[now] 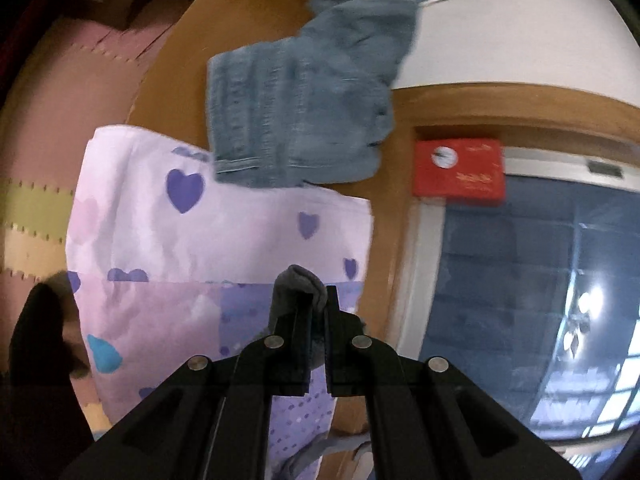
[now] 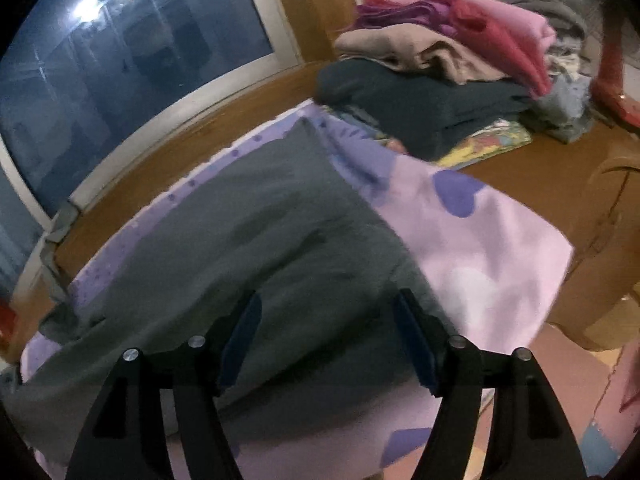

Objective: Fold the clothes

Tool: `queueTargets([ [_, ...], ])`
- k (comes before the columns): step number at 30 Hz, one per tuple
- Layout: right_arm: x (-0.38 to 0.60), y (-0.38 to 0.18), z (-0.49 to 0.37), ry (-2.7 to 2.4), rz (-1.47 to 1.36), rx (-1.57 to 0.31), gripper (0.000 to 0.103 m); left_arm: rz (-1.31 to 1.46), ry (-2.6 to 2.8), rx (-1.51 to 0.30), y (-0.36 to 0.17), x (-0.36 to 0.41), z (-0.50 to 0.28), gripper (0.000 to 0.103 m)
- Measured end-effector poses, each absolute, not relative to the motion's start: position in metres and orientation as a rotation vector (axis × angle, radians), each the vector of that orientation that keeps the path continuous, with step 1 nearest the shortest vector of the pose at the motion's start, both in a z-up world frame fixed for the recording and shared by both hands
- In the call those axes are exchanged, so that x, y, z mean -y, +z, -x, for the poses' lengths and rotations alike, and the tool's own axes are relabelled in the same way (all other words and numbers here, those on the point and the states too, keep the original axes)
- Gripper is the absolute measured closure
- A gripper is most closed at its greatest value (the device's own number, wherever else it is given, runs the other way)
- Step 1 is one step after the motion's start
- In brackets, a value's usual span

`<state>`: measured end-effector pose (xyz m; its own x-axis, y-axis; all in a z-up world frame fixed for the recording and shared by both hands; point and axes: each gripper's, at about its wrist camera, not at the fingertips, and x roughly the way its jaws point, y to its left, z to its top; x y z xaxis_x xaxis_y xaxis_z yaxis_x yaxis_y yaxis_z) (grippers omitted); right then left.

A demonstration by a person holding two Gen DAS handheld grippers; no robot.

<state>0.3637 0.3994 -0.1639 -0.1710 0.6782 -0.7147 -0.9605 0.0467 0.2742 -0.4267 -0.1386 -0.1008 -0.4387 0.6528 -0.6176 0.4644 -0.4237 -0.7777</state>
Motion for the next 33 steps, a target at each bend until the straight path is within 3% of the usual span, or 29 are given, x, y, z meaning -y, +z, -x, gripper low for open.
queueTargets([
  [8,-0.391,-0.161,-0.378,1.452,0.405,-0.919,0.032,1.738,1.874,1.543,-0.151,0.122,0.462,0.098],
  [9,-0.389,-0.163,-0.375,1.448,0.417,-0.923,0.03,1.741,1.858,1.467,-0.152,0.117,0.469,0.093],
  [13,-0.384,-0.172,-0.365,1.393,0.468,-0.919,0.027,1.597,1.949,1.157,-0.127,0.114,0.481,0.052],
  [16,-0.38,-0.178,-0.359,1.312,0.499,-0.899,0.027,1.512,2.034,0.968,-0.113,0.119,0.479,0.042],
  [18,-0.378,-0.181,-0.359,1.237,0.505,-0.883,0.027,1.519,2.031,0.87,-0.12,0.117,0.476,0.041],
  [21,-0.376,-0.187,-0.359,1.215,0.489,-0.904,0.027,1.53,2.012,0.681,-0.132,0.102,0.469,0.041],
  [25,-0.379,-0.187,-0.345,1.232,0.515,-0.893,0.026,1.549,2.006,0.253,-0.146,0.054,0.455,0.041],
  [27,-0.381,-0.186,-0.34,1.235,0.516,-0.889,0.026,1.645,1.95,0.273,-0.166,0.048,0.459,0.041],
  [29,-0.381,-0.186,-0.339,1.23,0.505,-0.895,0.026,1.798,1.903,0.407,-0.189,0.054,0.473,0.042],
  [30,-0.38,-0.186,-0.34,1.23,0.499,-0.9,0.026,1.842,1.892,0.488,-0.197,0.06,0.479,0.052],
  [31,-0.379,-0.185,-0.34,1.231,0.493,-0.904,0.026,1.85,1.9,0.581,-0.199,0.067,0.485,0.078],
  [32,-0.378,-0.185,-0.34,1.232,0.487,-0.909,0.026,1.855,1.903,0.63,-0.198,0.071,0.49,0.091],
  [33,-0.376,-0.185,-0.34,1.234,0.484,-0.911,0.026,1.86,1.903,0.627,-0.193,0.069,0.493,0.097],
])
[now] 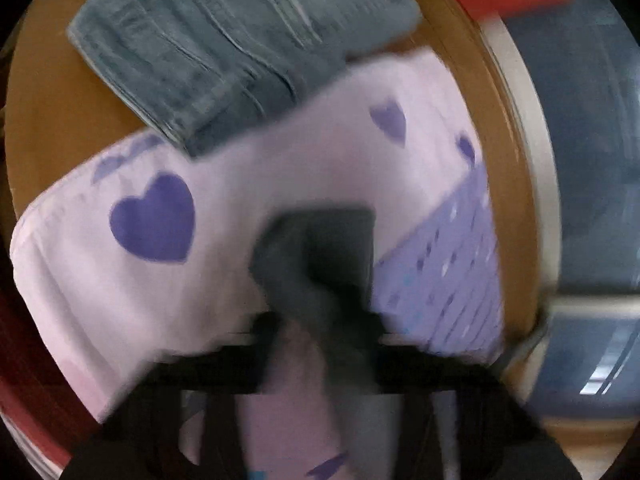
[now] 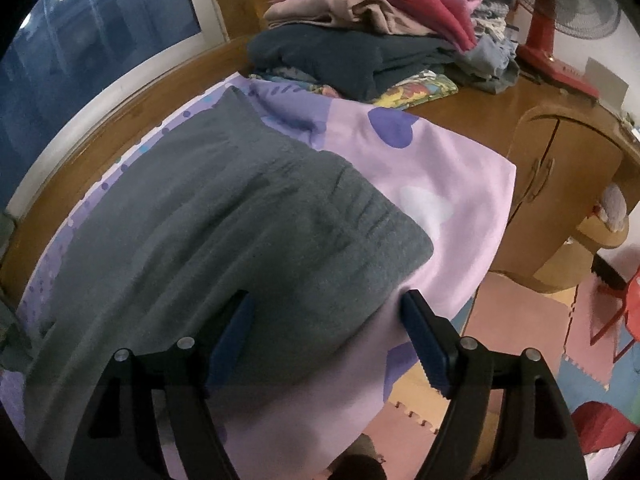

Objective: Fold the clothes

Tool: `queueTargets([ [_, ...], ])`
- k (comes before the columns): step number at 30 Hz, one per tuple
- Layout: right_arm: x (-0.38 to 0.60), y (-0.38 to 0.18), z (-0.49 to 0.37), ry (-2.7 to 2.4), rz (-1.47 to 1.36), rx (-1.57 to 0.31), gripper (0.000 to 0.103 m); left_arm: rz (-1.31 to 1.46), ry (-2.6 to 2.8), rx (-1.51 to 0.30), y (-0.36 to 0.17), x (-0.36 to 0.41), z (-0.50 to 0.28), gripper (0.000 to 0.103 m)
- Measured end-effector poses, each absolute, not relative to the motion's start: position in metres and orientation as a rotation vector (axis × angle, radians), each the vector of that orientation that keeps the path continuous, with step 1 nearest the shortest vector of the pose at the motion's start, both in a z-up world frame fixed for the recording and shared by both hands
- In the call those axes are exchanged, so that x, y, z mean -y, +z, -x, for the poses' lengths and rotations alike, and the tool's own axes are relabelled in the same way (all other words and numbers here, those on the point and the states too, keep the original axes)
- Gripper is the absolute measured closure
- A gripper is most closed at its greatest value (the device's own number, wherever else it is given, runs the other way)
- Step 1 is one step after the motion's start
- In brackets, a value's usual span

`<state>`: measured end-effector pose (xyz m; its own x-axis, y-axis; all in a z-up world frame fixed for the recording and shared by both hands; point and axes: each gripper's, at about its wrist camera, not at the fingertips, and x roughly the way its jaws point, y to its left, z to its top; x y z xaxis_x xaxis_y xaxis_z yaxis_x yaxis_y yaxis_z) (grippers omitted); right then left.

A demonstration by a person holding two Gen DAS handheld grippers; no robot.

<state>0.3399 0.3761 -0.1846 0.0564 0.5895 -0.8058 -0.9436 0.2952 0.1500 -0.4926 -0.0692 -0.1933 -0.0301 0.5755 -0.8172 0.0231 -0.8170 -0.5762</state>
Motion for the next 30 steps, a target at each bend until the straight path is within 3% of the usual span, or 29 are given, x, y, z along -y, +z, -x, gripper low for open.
queueTargets([
  [5,-0.369,-0.187,-0.34,1.226,0.483,-0.919,0.026,1.676,1.763,0.645,-0.131,0.034,0.495,0.095],
  [6,-0.368,-0.188,-0.339,1.22,0.483,-0.919,0.026,1.638,1.729,0.667,-0.121,0.028,0.497,0.082],
  [7,-0.368,-0.189,-0.338,1.216,0.486,-0.912,0.026,1.606,1.712,0.696,-0.116,0.026,0.5,0.054],
  [8,-0.368,-0.189,-0.336,1.213,0.49,-0.908,0.026,1.567,1.707,0.722,-0.111,0.025,0.504,0.037],
  [9,-0.368,-0.189,-0.334,1.211,0.493,-0.905,0.026,1.543,1.727,0.733,-0.108,0.026,0.508,0.013],
  [10,-0.368,-0.189,-0.333,1.211,0.494,-0.905,0.026,1.536,1.765,0.732,-0.107,0.029,0.51,0.011],
  [16,-0.361,-0.189,-0.333,1.217,0.479,-0.913,0.026,1.648,1.785,0.791,-0.149,0.062,0.518,0.011],
  [21,-0.358,-0.189,-0.325,1.207,0.496,-0.908,0.026,1.804,1.707,0.739,-0.185,0.046,0.506,0.013],
  [26,-0.352,-0.181,-0.322,1.191,0.479,-0.915,0.027,1.772,1.717,0.652,-0.18,0.019,0.513,0.032],
  [28,-0.344,-0.16,-0.31,1.165,0.479,-0.835,0.039,1.796,1.714,0.593,-0.178,0.01,0.518,0.059],
  [29,-0.339,-0.147,-0.298,1.204,0.484,-0.775,0.05,1.808,1.713,0.574,-0.176,0.009,0.519,0.066],
  [30,-0.333,-0.132,-0.269,1.306,0.522,-0.672,0.051,1.808,1.708,0.561,-0.175,0.01,0.519,0.074],
])
